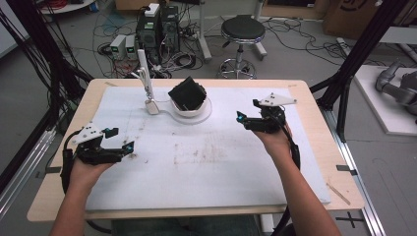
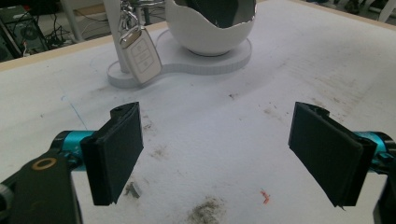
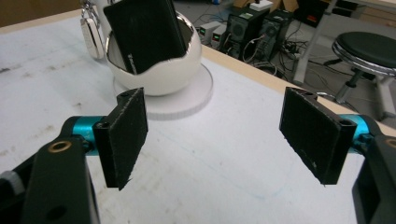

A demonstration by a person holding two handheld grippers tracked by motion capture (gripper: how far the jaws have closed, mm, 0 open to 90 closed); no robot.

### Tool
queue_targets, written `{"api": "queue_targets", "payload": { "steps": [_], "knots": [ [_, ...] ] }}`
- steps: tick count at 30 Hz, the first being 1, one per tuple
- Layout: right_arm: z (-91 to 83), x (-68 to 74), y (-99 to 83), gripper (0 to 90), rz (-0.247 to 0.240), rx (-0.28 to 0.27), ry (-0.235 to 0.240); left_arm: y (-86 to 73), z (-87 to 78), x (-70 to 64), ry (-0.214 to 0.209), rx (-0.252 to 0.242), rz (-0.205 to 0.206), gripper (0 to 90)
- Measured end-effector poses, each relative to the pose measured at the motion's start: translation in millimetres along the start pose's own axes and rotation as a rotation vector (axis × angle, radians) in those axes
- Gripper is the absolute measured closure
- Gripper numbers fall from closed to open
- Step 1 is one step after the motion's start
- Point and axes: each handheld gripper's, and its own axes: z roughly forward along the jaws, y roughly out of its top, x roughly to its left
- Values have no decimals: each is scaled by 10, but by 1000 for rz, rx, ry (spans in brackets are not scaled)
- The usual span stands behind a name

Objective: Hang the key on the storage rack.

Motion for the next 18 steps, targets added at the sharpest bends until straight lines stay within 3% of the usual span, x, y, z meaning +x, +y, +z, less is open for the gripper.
{"api": "queue_targets", "payload": {
  "steps": [2,8,18],
  "knots": [
    [-13,-6,-53,234,13,0,1,-1,-2,3,-1,0,2,178],
    [-66,-131,-431,215,86,23,-19,-3,8,6,-2,-4,-1,178],
    [-131,-219,-595,209,122,27,-44,-11,57,-3,-7,11,7,178]
  ]
}}
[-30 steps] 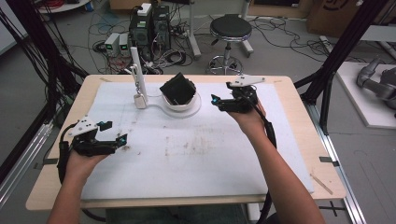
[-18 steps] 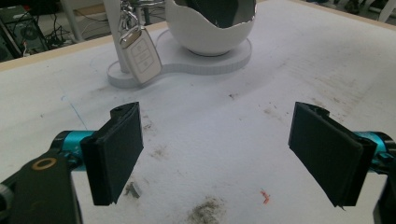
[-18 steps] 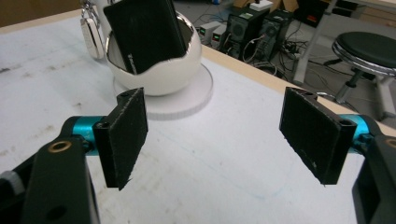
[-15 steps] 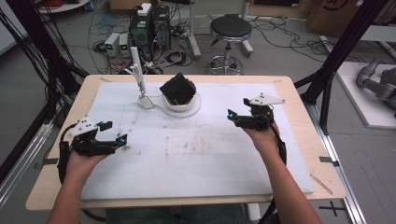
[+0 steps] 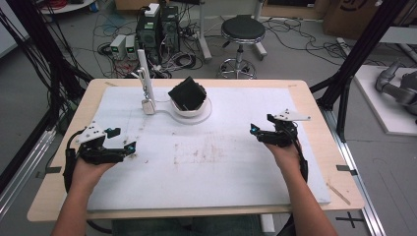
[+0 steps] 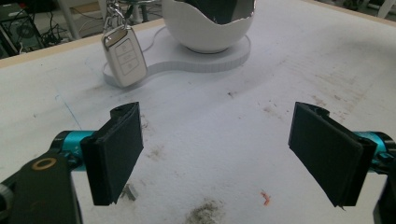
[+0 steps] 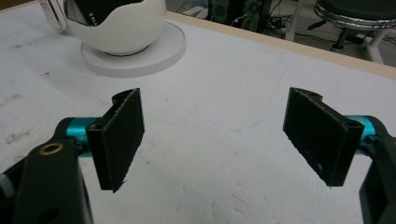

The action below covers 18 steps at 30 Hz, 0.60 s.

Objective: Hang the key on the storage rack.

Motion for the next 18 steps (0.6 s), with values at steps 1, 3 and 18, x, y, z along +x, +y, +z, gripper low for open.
{"api": "queue_targets", "payload": {
  "steps": [1,3,18],
  "knots": [
    [0,0,0,209,0,0,0,0,0,-3,1,0,0,178],
    [0,-9,-18,209,3,5,-4,0,-2,-5,1,-1,-1,178],
    [14,-23,-37,209,3,18,-12,-5,0,-5,-1,0,-1,178]
  ]
}}
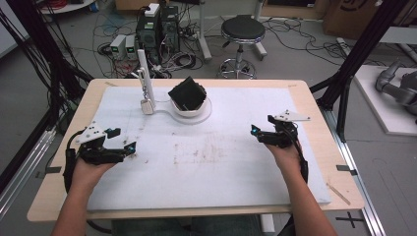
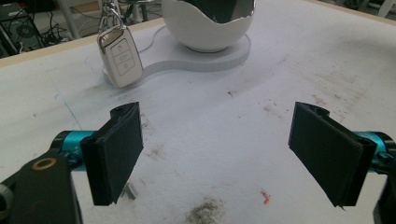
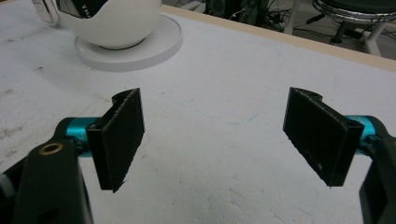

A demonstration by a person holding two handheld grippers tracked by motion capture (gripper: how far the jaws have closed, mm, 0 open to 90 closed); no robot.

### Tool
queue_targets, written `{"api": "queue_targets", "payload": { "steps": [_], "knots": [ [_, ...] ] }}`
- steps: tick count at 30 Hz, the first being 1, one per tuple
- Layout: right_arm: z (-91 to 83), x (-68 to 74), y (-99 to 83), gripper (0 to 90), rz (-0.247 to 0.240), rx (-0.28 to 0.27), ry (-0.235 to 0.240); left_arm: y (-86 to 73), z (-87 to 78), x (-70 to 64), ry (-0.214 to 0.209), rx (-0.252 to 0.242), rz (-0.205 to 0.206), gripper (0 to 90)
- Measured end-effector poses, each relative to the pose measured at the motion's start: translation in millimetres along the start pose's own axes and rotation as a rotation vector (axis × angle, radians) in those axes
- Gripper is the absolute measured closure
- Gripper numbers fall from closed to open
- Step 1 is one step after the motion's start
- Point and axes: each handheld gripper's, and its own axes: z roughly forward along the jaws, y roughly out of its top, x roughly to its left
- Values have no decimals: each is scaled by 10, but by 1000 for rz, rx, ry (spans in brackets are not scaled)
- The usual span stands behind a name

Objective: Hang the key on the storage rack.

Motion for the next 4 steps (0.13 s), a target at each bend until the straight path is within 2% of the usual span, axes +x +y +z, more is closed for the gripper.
{"api": "queue_targets", "payload": {
  "steps": [4],
  "knots": [
    [-2,-8,-5,209,4,-1,-3,-3,2,6,4,3,-2,178]
  ]
}}
